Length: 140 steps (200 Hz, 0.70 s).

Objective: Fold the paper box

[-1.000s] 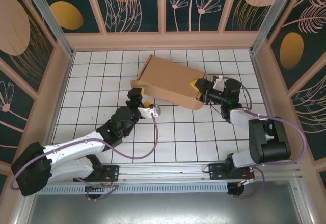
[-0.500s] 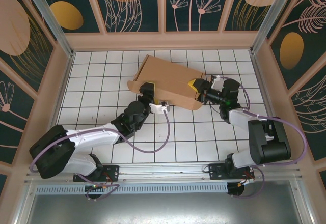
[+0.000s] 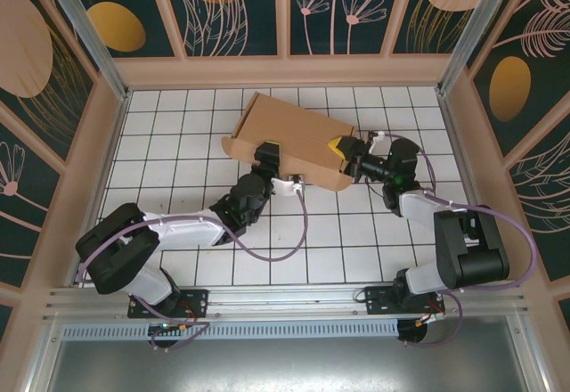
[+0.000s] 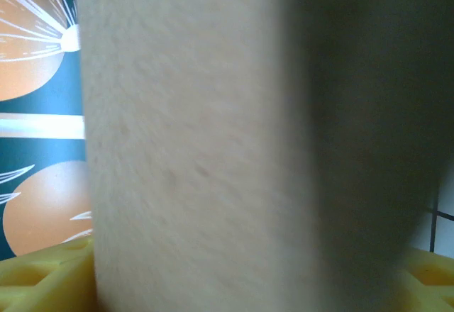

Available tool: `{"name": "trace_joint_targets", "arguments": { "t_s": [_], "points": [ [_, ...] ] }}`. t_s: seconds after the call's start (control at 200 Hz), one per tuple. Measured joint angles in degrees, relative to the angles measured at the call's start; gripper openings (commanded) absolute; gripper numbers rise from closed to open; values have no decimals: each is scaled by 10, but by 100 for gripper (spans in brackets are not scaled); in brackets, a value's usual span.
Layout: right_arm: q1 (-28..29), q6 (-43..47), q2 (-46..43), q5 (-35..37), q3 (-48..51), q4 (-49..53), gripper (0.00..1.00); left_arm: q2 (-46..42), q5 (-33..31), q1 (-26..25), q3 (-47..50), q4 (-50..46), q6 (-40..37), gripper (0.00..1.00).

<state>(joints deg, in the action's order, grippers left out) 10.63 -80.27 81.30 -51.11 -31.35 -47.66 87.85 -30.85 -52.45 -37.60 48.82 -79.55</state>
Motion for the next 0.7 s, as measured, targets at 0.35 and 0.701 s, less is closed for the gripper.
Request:
{"name": "trace_joint_targets", "arguments": {
  "t_s": [0.35, 0.701],
  "points": [
    [10, -11, -16, -8, 0, -1, 65, 22, -16, 3, -22, 49, -58, 56],
    [-29, 133, -135, 64, -37, 203, 84, -90, -26, -3, -121, -318, 79, 54]
  ]
}}
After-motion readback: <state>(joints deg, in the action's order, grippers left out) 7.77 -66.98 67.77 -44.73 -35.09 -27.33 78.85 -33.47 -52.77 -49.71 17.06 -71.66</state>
